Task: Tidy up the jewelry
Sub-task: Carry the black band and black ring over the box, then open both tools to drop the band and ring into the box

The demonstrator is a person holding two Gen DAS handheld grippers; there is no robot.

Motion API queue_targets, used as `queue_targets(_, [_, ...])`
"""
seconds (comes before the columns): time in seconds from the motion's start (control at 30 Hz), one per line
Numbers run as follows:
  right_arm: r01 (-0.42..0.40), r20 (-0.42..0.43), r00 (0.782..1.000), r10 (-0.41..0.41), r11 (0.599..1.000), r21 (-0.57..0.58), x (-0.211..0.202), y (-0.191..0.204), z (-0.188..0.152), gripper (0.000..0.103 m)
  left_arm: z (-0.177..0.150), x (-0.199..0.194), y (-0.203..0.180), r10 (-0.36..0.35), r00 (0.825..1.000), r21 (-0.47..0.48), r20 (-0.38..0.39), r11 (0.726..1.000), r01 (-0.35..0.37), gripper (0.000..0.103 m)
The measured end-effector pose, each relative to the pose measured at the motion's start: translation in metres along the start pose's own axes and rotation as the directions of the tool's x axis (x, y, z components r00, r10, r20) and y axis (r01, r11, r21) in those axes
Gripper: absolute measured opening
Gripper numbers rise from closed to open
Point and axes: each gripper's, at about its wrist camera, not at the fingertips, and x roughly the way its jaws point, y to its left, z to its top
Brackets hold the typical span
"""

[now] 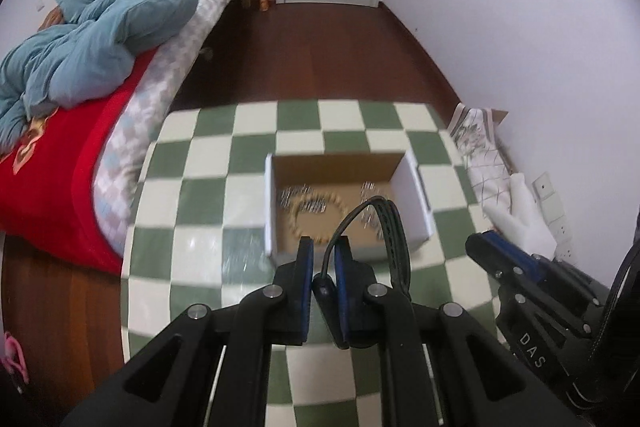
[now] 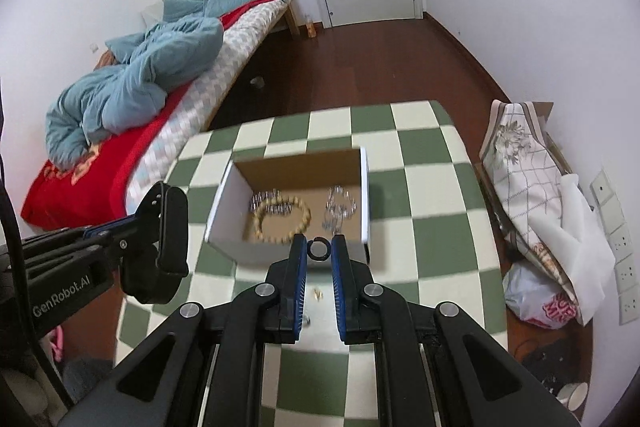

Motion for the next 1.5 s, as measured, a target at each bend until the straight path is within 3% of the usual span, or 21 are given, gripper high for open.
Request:
queue_targets(0.23, [-0.052,-0.099,0.993,0.057,0.997,0.048,0.055,-0.017,0.034,0.013,0.040,0.064,0.006,-0.010,0.992,0.024,-0.123,1.000,0.013,0.008])
queue_targets(0.33, [-0.029,-0.145,0.989,0.035,0.999,0.041,0.084,-0.021,0.039,0.013,0.048,0.091,0.013,-0.011,0.985,0.018,-0.175,1.000,0.014,0.008])
queue_targets(0.5, [0.019,-0.168,0.986,-0.016,1.000,0.016,0.114,-0.025,0.048,0.013,0.055,0.112,0.020,0.005,0.980,0.016,-0.198,1.000,-0.002,0.009])
queue_targets(0.63, [0.029,-0.192,0.981,-0.026,0.999,0.012,0.129,-0.026,0.054,0.014,0.058,0.115,0.021,0.028,0.981,0.022,-0.191,0.999,-0.025,0.017])
queue_targets(0.7, [0.037,-0.195,0.980,-0.036,0.999,0.001,0.131,-0.025,0.056,0.014,0.059,0.110,0.023,0.061,0.985,0.021,-0.159,0.998,-0.058,0.033])
queue_targets(0.73, [0.043,-0.195,0.980,-0.043,0.999,-0.007,0.130,-0.023,0.056,0.015,0.060,0.107,0.023,0.068,0.988,0.021,-0.142,0.998,-0.065,0.051])
queue_targets(0.77, [0.055,-0.189,0.980,-0.057,0.998,-0.019,0.129,-0.021,0.056,0.028,0.060,0.103,0.025,0.079,0.989,0.017,-0.126,0.997,-0.077,0.077])
queue_targets(0.8, [0.054,-0.189,0.980,-0.058,0.998,-0.023,0.128,-0.020,0.057,0.049,0.061,0.099,0.027,0.093,0.990,0.009,-0.106,0.996,-0.092,0.088])
queue_targets(0.83, [0.064,-0.187,0.980,-0.068,0.998,-0.027,0.127,-0.019,0.057,0.061,0.061,0.095,0.028,0.107,0.991,0.005,-0.086,0.994,-0.107,0.095])
queue_targets(0.87, [0.075,-0.183,0.980,-0.078,0.997,-0.027,0.125,-0.018,0.057,0.081,0.062,0.093,0.029,0.119,0.990,0.005,-0.079,0.993,-0.119,0.096])
queue_targets(0.9, [0.082,-0.180,0.980,-0.086,0.996,-0.026,0.122,-0.018,0.057,0.087,0.061,0.089,0.031,0.146,0.986,0.006,-0.074,0.989,-0.146,0.098])
queue_targets(0.97, [0.108,-0.182,0.977,-0.111,0.994,-0.027,0.118,-0.018,0.056,0.087,0.060,0.084,0.033,0.192,0.980,0.016,-0.055,0.981,-0.191,0.102])
queue_targets(1.1, [0.167,-0.197,0.965,-0.170,0.985,-0.035,0.112,-0.017,0.051,0.102,0.050,0.072,0.037,0.245,0.969,0.014,-0.009,0.969,-0.245,0.102])
queue_targets(1.5, [0.215,-0.166,0.961,-0.221,0.975,-0.054,0.082,0.000,0.033,0.103,0.014,0.037,0.047,0.278,0.960,-0.052,0.034,0.960,-0.276,0.103])
